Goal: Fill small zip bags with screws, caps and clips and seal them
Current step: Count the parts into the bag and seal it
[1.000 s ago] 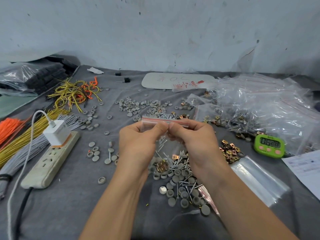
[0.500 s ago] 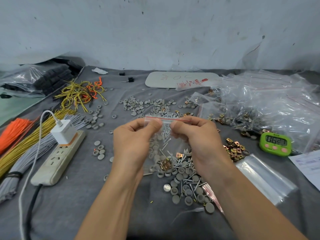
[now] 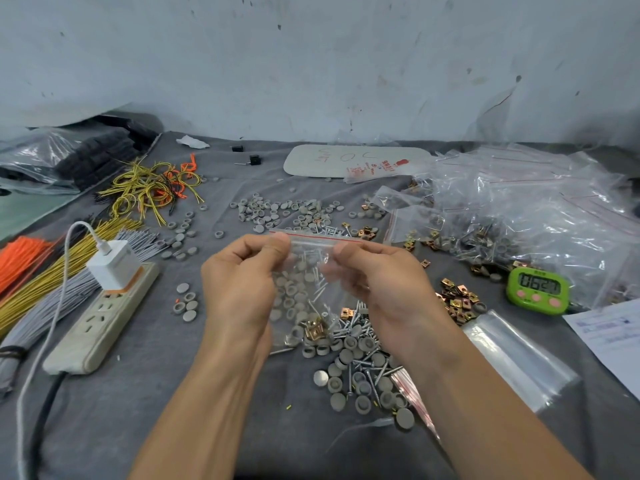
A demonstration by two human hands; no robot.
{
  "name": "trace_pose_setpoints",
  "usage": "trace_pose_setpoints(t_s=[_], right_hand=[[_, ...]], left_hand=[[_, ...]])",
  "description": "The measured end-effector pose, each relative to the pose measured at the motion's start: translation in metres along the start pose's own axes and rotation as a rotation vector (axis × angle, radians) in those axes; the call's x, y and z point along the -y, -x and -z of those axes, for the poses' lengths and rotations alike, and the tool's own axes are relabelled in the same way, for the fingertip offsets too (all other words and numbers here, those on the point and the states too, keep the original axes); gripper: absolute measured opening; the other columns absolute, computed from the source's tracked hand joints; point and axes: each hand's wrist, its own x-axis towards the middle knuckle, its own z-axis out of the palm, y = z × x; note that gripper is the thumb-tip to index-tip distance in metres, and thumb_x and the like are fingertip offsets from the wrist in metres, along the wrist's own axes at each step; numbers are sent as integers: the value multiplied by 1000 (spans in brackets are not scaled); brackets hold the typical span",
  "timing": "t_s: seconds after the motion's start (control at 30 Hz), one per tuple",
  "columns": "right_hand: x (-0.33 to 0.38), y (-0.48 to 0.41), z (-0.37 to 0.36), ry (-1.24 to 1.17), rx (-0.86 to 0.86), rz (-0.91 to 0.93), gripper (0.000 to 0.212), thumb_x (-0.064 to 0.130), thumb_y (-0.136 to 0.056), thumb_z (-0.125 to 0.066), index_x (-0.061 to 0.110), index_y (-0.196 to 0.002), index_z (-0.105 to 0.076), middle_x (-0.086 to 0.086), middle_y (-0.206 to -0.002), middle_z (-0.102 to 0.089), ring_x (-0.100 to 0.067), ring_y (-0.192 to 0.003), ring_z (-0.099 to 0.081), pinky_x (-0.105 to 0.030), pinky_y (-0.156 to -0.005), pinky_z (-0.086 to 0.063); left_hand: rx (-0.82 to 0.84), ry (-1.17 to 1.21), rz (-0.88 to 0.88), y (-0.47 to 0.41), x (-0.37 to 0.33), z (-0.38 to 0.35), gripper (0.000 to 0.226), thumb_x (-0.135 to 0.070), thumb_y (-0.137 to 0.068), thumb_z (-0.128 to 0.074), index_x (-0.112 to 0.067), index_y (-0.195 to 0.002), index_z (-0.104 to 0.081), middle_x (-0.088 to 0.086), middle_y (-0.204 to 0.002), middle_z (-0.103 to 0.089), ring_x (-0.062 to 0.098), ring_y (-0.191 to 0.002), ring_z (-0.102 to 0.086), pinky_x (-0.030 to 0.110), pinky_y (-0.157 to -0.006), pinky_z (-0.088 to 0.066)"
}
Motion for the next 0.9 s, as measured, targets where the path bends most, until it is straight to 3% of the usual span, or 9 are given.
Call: trace_pose_setpoints(t_s=[0.13, 0.17, 0.27, 0.4, 0.57, 0.67, 0.77, 0.83, 0.9], right_hand=[[-1, 1, -1, 23, 6, 4, 15, 9, -98, -64, 10, -90, -76, -7, -79, -79, -11, -68, -74, -31, -80, -47], [0, 1, -1, 22, -12, 14, 15, 8, -98, -64, 10, -90, -76, -7, -77, -79, -11, -66, -74, -30, -81, -49], [0, 1, 0, 22, -25, 50, 16, 9, -97, -66, 11, -86, -78, -10, -77, -78, -14, -68, -75, -27, -79, -48], [-2, 1, -1, 70, -4, 100, 10, 12, -91, -74, 13, -82, -79, -7, -78, -79, -14, -73, -76, -16, -66, -53], [-4, -1, -4, 137, -46, 148, 18, 8, -84, -81, 16, -69, -77, -2, -67, -73, -10, -63, -68, -22, -66, -53], [-1, 1, -2, 138, 2, 179, 33, 1, -86, -77, 20, -59, -76, -2, -62, -72, -9, -57, -67, -18, -61, -53], [1, 0, 0, 65, 31, 133, 21, 6, -86, -78, 18, -69, -79, -6, -75, -77, -14, -69, -73, -28, -75, -60], [1, 0, 1, 47, 52, 87, 12, 11, -88, -77, 15, -77, -79, -6, -79, -78, -12, -71, -74, -24, -71, -58], [2, -1, 0, 62, 47, 87, 18, 8, -90, -75, 15, -74, -80, -4, -77, -78, -10, -67, -73, -20, -65, -56]], left_hand=[[-18, -12, -2, -2, 0, 3, 28, -18, -91, -75, -13, -64, -73, 10, -67, -67, 24, -69, -64, 51, -81, -60], [-22, -14, -18, -3, 1, 3, 28, -18, -92, -75, -11, -65, -73, 9, -65, -67, 20, -65, -65, 43, -73, -63], [-64, -29, -122, -4, 1, 1, 34, -12, -91, -74, -13, -58, -73, 1, -53, -62, 5, -50, -58, 18, -52, -51], [0, -55, -123, -5, 4, 0, 31, -17, -91, -75, -15, -61, -76, 1, -58, -64, 9, -54, -59, 23, -56, -53], [256, -258, -231, 3, 11, -5, 11, -11, -78, -84, -21, -73, -83, 4, -72, -77, 13, -69, -73, 21, -64, -56], [244, -215, -204, 1, 13, -7, 8, -10, -74, -83, -18, -72, -82, 10, -76, -78, 19, -75, -76, 30, -70, -59], [223, -126, -159, 3, 13, -11, 9, -14, -76, -81, -6, -79, -80, 20, -82, -77, 31, -79, -73, 49, -83, -61], [195, -86, -138, 3, 13, -13, 17, -25, -73, -82, -8, -78, -81, 19, -82, -76, 31, -79, -71, 50, -82, -60], [169, -61, -101, 3, 12, -14, 21, -32, -68, -81, -12, -73, -80, 15, -78, -76, 27, -75, -71, 45, -78, -61]])
